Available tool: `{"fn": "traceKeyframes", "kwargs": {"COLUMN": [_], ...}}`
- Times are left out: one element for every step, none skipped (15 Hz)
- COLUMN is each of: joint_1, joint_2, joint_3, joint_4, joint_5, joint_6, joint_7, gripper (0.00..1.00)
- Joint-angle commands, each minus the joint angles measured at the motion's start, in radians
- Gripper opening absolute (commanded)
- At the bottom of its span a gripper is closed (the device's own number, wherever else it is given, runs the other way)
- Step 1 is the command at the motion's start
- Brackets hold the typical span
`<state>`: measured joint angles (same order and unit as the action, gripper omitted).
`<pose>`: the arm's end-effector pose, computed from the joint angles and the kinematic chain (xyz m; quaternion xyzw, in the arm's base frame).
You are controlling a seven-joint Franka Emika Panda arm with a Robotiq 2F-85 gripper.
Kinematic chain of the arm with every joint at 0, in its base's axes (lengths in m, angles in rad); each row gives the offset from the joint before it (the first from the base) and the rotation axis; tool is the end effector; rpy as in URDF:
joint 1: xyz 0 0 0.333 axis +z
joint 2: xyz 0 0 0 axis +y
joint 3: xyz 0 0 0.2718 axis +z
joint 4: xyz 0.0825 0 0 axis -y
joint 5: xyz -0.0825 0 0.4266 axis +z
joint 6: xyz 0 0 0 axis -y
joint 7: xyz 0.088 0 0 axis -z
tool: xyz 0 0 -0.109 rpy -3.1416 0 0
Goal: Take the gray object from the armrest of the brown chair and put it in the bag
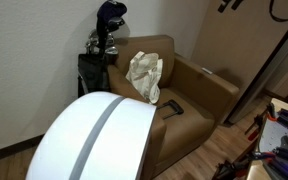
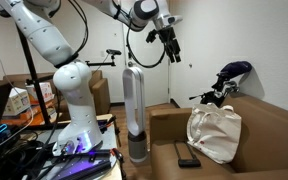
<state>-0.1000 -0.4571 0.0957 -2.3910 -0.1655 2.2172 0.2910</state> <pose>0.4975 -0.0073 0.4585 0.9801 -0.1072 0.1504 0.0730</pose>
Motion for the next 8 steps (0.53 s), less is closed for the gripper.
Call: {"fn": "traceKeyframes", "kwargs": {"joint_1": [-0.016,-0.012,-0.020,-0.038,-0.043,-0.034,-0.018,-0.014], "joint_2": [0.261,0.325,0.386,0.441,0.494,0.524,0.546,0.490], "joint_3": [-0.070,-0.097,-0.113,-0.122,-0.136,-0.147,-0.155,-0.170], "joint_4": [0.133,0.155,0.177,0.189,0.205,0.220,0.238,0.185], "joint_5": [0.051,0.073,0.064,0.006,-0.038,-0.069,-0.082,-0.038], "joint_6": [0.028,0.040,0.061,0.077,0.080,0.070,0.061,0.068], "joint_7": [-0.008,-0.029,-0.018,0.039,0.080,0.114,0.158,0.076], "gripper": [1.00,1.00,1.00,1.00,1.00,1.00,1.00,1.00]}}
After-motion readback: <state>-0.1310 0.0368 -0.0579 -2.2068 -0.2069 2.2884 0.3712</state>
